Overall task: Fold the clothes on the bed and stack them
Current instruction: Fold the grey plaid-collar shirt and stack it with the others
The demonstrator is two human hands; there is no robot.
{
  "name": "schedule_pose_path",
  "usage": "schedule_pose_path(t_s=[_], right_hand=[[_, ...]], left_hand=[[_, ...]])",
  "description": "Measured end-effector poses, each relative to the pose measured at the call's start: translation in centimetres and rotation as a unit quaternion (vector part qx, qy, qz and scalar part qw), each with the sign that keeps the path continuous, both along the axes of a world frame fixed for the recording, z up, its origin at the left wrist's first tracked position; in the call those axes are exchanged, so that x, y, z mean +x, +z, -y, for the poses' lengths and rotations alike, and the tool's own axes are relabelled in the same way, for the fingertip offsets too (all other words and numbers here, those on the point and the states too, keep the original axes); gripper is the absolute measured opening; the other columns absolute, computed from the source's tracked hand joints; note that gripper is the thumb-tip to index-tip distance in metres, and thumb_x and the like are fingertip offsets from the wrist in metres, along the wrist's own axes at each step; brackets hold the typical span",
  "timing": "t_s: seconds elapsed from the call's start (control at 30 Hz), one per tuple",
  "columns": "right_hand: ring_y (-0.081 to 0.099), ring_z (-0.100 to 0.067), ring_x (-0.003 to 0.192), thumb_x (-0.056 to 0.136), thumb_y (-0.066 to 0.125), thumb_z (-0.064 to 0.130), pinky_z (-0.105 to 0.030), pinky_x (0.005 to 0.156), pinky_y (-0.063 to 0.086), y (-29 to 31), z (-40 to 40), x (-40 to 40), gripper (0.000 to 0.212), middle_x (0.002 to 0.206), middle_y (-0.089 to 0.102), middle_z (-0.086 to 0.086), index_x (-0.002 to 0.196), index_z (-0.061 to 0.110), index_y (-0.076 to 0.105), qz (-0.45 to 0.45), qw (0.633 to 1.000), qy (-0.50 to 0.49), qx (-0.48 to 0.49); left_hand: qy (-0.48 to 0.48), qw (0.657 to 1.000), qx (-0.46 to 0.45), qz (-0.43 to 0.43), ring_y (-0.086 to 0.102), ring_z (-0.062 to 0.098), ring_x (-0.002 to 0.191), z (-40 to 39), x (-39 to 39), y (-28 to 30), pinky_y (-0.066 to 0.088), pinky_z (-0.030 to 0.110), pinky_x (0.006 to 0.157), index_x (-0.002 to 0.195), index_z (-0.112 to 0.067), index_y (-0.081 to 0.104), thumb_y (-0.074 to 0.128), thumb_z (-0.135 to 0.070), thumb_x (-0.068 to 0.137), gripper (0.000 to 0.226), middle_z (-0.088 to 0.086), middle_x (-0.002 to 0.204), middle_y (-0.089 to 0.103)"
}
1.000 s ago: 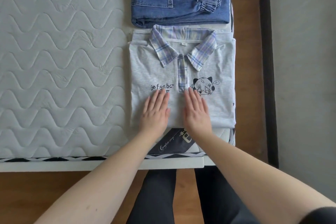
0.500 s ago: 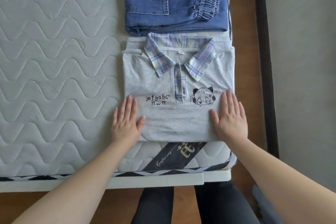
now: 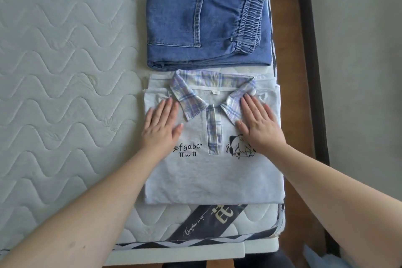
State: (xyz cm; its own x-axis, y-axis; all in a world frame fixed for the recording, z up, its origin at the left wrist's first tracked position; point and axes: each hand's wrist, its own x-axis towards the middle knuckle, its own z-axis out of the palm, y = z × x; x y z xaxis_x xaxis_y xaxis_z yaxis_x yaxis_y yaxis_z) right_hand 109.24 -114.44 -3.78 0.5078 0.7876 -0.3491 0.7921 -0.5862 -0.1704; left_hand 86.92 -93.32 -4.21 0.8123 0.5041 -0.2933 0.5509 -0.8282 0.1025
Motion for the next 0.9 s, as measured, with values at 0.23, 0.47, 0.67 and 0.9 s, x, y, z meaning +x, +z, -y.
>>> schedule_pose_path(t_s=[0.23, 0.47, 0.67, 0.9], right_hand=[[0.033, -0.025, 0.142, 0.1, 0.049, 0.024, -0.042, 0.117, 0.019, 1.2, 2.3, 5.1, 0.047, 0.153, 0.04, -0.002, 0.146, 0.017, 0.042, -0.007, 0.991, -0.075, 0.112], [0.05, -0.028, 0.112, 0.092, 0.064, 0.035, -0.041, 0.098, 0.031, 2.2, -1.1, 8.2, 0.023, 0.116, 0.057, -0.006, 0.112, 0.023, 0.066, -0.091, 0.975, -0.178, 0.1], [0.051, -0.024, 0.1, 0.085, 0.07, 0.045, -0.042, 0.093, 0.037, 3.2, -2.8, 10.0, 0.025, 0.098, 0.057, -0.001, 0.1, 0.025, 0.067, -0.109, 0.982, -0.15, 0.028], [0.051, -0.014, 0.063, 0.082, 0.077, 0.025, -0.031, 0.06, 0.04, 3.3, -2.1, 11.7, 0.013, 0.07, 0.056, 0.007, 0.088, 0.016, 0.069, -0.143, 0.973, -0.156, 0.088]], left_hand=[[0.007, 0.996, -0.014, 0.087, 0.039, 0.029, 0.139, -6.0, -0.7, 1.6, 0.024, 0.044, 0.114, 0.146, -0.007, 0.043, 0.037, -0.039, 0.096, 0.06, 0.013, 0.152, 0.042], [0.106, 0.984, -0.123, 0.071, 0.057, 0.035, 0.104, -10.8, 3.5, 3.0, 0.044, 0.043, 0.091, 0.107, -0.013, 0.069, 0.078, -0.024, 0.081, 0.03, 0.011, 0.109, 0.063], [0.091, 0.986, -0.137, 0.006, 0.053, 0.021, 0.102, -12.5, 4.5, 4.1, 0.033, 0.035, 0.092, 0.095, -0.028, 0.068, 0.081, -0.041, 0.074, 0.027, -0.007, 0.095, 0.062], [0.189, 0.953, -0.222, 0.084, 0.044, 0.007, 0.057, -13.4, 3.7, 3.6, 0.034, 0.014, 0.055, 0.088, -0.013, 0.073, 0.077, -0.023, 0.084, 0.012, -0.007, 0.064, 0.055]])
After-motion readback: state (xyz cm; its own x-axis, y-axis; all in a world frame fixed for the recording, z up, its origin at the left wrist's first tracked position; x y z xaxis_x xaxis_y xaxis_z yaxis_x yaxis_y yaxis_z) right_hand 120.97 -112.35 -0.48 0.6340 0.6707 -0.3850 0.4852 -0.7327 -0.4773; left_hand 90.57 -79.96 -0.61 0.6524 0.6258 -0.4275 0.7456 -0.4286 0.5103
